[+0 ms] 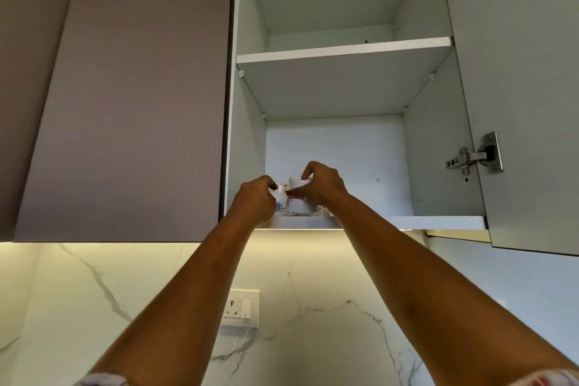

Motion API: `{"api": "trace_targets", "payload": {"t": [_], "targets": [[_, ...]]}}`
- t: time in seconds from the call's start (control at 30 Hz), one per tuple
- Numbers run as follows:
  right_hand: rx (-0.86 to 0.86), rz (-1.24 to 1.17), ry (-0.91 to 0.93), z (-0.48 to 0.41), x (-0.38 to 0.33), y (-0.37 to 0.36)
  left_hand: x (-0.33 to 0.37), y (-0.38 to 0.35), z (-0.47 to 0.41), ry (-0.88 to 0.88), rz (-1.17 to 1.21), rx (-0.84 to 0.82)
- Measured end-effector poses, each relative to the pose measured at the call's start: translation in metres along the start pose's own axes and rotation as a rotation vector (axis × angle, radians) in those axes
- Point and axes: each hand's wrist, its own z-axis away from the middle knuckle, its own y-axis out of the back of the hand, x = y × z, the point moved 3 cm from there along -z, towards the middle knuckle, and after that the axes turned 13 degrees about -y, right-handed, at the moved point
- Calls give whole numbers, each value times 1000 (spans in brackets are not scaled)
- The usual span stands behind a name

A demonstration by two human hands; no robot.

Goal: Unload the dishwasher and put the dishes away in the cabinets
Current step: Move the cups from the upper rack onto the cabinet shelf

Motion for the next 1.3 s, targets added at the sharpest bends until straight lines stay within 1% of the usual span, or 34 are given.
{"api": "trace_targets", "payload": {"t": [0.1,0.23,0.37,0.53,0.83,1.07,1.3], "targets": [[-21,92,-13,-8,-1,-12,-11,-12,-11,0,16,-35],[-8,168,-25,-19,1,-24,-23,-22,-22,-36,12,-80],[-11,241,-42,-28,0,-32,-30,-28,-29,-78,-2,-186],[-15,263,-45,-34,1,-38,-39,-32,-36,-48,64,-263],[-50,203,-60,-38,4,-42,-47,-37,-42,-32,124,-279],[-34,186,-51,-35,4,-43,-43,-36,-38,-106,74,-270],[-43,195,-63,-33,5,-43,-48,-39,-41,-82,82,-292]]}}
